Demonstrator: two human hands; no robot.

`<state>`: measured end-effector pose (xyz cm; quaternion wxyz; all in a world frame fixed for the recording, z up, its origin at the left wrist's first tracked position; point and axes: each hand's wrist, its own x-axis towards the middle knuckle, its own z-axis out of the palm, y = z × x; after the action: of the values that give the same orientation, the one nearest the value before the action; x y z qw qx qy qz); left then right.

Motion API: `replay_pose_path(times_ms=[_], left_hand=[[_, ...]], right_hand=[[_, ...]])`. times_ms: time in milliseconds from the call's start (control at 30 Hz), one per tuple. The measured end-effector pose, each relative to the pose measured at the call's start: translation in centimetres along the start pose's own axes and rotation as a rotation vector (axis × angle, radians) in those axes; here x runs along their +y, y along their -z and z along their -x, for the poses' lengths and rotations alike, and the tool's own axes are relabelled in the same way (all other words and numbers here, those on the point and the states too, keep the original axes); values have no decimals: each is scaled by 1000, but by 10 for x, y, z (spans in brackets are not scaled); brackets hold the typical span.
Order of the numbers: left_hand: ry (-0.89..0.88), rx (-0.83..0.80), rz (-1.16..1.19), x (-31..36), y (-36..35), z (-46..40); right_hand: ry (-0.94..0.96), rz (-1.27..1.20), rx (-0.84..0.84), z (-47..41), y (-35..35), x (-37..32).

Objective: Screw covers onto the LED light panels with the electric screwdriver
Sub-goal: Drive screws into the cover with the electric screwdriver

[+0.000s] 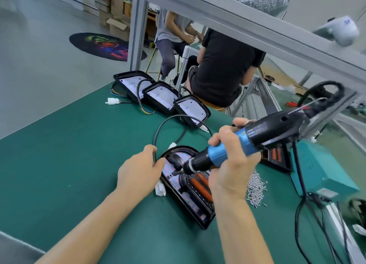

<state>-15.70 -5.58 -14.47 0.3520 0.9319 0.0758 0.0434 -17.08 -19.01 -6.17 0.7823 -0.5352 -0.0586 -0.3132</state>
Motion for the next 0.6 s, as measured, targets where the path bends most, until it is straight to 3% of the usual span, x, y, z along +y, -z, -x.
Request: replay_pose_path(times_ms=[600], left_hand=[[-37, 39, -102, 0, -10, -2]], right_hand=[[-8, 64, -89, 0, -7, 14]])
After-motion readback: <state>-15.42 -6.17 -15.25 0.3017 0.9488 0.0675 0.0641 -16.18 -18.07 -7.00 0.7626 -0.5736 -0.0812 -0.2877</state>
